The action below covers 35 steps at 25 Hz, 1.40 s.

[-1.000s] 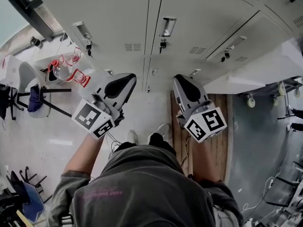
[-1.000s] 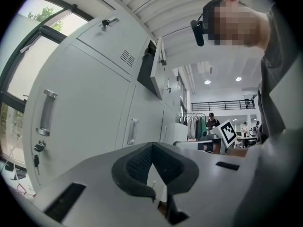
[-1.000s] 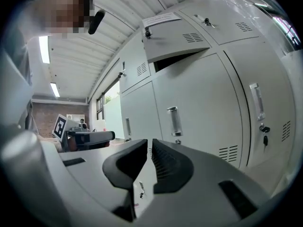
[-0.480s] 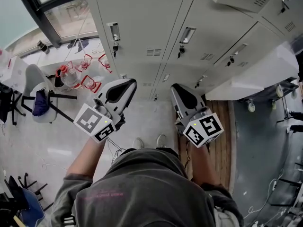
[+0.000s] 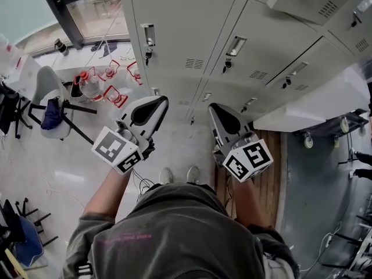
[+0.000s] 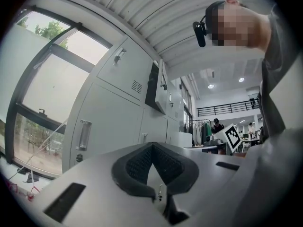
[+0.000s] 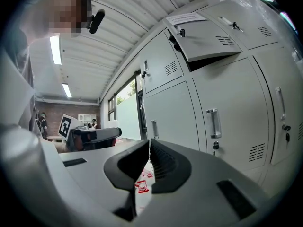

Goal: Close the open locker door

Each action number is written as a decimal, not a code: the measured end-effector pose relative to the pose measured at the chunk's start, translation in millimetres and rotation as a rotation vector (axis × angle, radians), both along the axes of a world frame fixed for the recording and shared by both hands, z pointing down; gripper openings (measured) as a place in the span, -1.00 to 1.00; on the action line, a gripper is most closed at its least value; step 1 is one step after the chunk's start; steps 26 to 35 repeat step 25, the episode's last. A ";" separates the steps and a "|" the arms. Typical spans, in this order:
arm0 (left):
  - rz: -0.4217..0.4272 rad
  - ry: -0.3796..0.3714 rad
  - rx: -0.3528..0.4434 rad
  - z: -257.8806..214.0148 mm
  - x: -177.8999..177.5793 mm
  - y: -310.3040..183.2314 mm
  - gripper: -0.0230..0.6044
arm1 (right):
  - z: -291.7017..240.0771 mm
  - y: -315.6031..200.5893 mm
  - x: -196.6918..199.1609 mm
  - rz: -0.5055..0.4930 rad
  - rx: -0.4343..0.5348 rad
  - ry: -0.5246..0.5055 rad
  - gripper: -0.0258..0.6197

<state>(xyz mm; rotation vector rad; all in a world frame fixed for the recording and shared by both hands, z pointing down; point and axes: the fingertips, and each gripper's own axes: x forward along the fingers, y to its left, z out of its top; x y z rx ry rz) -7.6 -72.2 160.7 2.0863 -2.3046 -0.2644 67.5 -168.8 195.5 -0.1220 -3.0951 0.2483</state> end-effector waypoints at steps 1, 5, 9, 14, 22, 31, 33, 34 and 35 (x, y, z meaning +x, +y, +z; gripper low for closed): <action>-0.005 0.001 0.000 0.0 1.2 -1.3 -0.89 | 0.3 -0.8 0.4 -0.008 0.000 0.001 -0.84; -0.017 0.001 -0.007 1.2 7.7 -9.4 -0.89 | 2.5 -8.2 2.7 -0.026 -0.005 0.003 -0.84; -0.021 0.001 -0.014 2.3 11.0 -16.0 -0.89 | 5.5 -14.7 4.4 -0.031 -0.019 0.004 -0.84; -0.024 -0.002 -0.022 2.2 11.6 -22.5 -0.89 | 7.3 -20.2 3.5 -0.040 -0.027 0.002 -0.84; -0.025 -0.004 -0.031 3.3 10.3 -30.6 -0.89 | 6.2 -25.8 -1.3 -0.054 -0.028 -0.004 -0.84; -0.024 -0.005 -0.035 3.9 9.4 -34.3 -0.89 | 6.8 -29.7 -3.0 -0.055 -0.028 -0.002 -0.84; -0.024 -0.005 -0.035 3.9 9.4 -34.3 -0.89 | 6.8 -29.7 -3.0 -0.055 -0.028 -0.002 -0.84; -0.024 -0.005 -0.035 3.9 9.4 -34.3 -0.89 | 6.8 -29.7 -3.0 -0.055 -0.028 -0.002 -0.84; -0.024 -0.005 -0.035 3.9 9.4 -34.3 -0.89 | 6.8 -29.7 -3.0 -0.055 -0.028 -0.002 -0.84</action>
